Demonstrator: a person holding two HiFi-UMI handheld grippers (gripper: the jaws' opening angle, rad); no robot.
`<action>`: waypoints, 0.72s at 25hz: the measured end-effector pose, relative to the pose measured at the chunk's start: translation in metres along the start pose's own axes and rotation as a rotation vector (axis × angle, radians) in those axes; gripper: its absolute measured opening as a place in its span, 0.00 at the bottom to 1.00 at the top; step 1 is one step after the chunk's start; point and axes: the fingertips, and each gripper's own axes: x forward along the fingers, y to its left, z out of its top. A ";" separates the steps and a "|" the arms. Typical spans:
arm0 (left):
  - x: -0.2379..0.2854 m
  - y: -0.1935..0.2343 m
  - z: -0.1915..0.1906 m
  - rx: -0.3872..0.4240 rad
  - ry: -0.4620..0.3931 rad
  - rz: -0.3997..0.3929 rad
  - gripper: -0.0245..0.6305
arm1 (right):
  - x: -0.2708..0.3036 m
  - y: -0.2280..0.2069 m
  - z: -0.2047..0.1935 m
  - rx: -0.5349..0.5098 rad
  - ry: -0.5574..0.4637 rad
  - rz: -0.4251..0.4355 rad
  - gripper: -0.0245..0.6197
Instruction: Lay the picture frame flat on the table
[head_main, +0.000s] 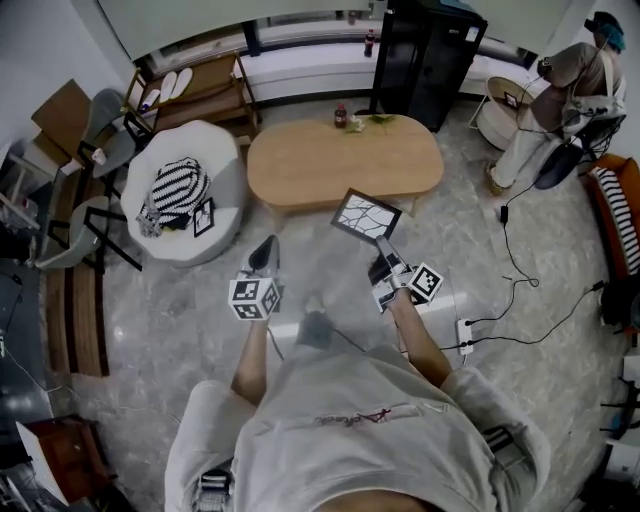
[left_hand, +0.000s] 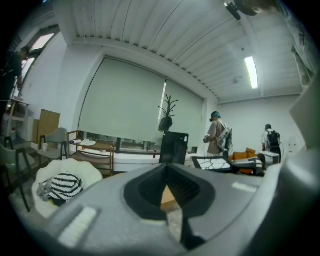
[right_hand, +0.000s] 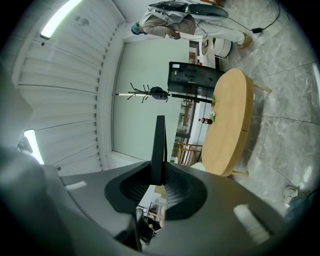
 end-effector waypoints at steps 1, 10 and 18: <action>0.008 0.008 0.005 0.001 0.000 0.001 0.04 | 0.011 -0.001 0.003 0.003 -0.003 -0.002 0.15; 0.071 0.068 0.040 0.014 -0.010 -0.017 0.04 | 0.098 -0.004 0.019 0.004 -0.020 0.007 0.15; 0.129 0.112 0.064 0.014 -0.018 -0.044 0.04 | 0.164 -0.009 0.039 -0.005 -0.041 0.000 0.15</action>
